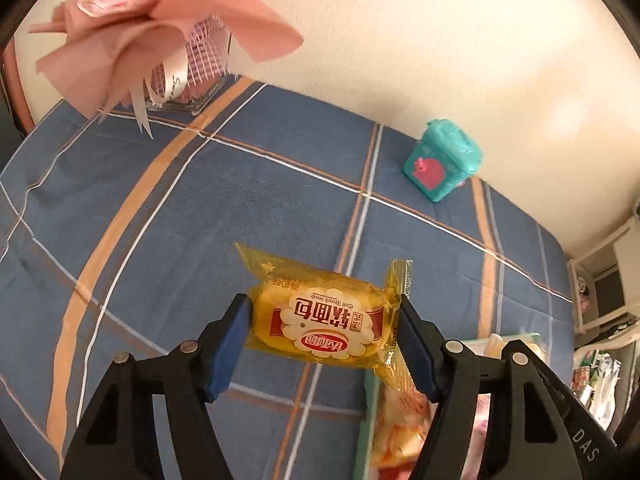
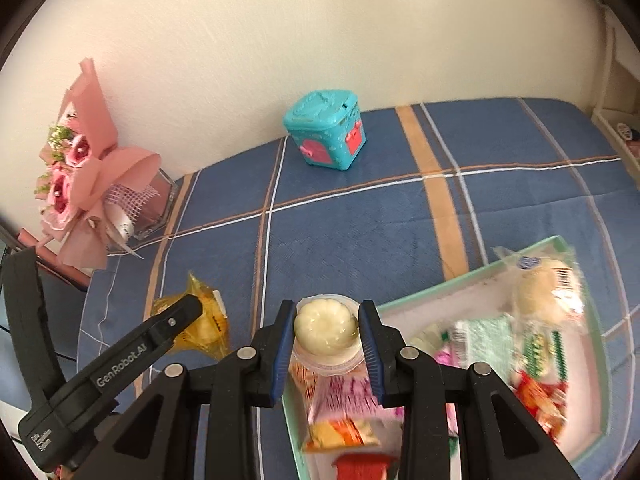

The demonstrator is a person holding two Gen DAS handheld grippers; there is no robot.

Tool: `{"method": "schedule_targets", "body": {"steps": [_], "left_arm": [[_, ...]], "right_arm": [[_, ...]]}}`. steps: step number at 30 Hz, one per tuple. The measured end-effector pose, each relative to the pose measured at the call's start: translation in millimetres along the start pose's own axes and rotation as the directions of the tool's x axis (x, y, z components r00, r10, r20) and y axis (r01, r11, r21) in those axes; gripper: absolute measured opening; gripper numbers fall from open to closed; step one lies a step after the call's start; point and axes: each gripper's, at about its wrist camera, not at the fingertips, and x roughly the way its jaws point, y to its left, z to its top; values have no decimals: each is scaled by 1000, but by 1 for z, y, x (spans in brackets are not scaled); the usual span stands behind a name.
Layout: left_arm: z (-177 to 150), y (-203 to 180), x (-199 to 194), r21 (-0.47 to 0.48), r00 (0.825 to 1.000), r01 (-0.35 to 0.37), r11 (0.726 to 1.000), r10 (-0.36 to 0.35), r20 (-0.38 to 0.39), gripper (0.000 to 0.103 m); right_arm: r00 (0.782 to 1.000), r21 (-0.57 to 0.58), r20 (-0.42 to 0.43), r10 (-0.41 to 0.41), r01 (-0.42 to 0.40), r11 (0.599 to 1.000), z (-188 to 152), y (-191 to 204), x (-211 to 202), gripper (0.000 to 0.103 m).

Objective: Organize snacks
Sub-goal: 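Carry the yellow bread packet and pastry cup over the tray with both grippers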

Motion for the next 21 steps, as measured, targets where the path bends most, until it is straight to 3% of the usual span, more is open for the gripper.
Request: {"method": "schedule_targets", "body": {"steps": [7, 21], "left_arm": [[-31, -22, -34, 69, 1000, 13, 998, -15, 24, 72], [-102, -69, -21, 166, 988, 88, 982, -65, -137, 72]], "right_arm": [[1000, 0, 27, -14, 14, 1000, -23, -18, -41, 34], [989, 56, -91, -119, 125, 991, -71, -81, -39, 34]]}}
